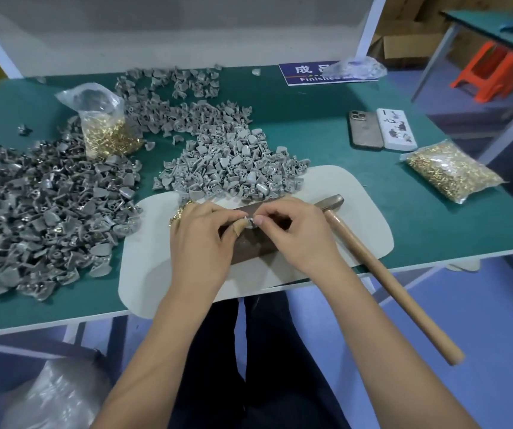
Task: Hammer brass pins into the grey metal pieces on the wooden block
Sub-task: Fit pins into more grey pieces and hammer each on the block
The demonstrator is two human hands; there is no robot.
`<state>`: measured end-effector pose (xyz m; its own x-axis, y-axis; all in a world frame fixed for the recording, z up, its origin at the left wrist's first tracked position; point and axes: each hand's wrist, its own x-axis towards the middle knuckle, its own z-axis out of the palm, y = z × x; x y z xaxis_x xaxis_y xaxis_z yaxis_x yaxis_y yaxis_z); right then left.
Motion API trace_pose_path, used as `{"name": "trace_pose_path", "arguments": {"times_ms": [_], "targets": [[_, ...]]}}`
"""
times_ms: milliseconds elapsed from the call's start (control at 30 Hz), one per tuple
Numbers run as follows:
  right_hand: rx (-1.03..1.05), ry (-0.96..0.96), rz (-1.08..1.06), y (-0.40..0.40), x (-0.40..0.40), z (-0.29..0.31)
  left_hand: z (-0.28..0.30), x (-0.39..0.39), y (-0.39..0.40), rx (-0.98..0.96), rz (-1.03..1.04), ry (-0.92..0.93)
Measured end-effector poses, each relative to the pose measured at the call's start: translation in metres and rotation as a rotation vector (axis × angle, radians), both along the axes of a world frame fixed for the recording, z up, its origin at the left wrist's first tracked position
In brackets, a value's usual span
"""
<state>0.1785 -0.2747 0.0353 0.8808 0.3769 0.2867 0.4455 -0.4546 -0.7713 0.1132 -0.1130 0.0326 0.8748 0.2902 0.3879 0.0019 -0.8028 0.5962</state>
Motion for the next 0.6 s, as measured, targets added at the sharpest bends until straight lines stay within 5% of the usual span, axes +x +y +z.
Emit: {"name": "trace_pose_path", "arguments": {"times_ms": [600], "targets": [[-0.433, -0.131, 0.129, 0.013, 0.002, 0.033, -0.003, -0.005, 0.004, 0.052, 0.056, 0.020]]}}
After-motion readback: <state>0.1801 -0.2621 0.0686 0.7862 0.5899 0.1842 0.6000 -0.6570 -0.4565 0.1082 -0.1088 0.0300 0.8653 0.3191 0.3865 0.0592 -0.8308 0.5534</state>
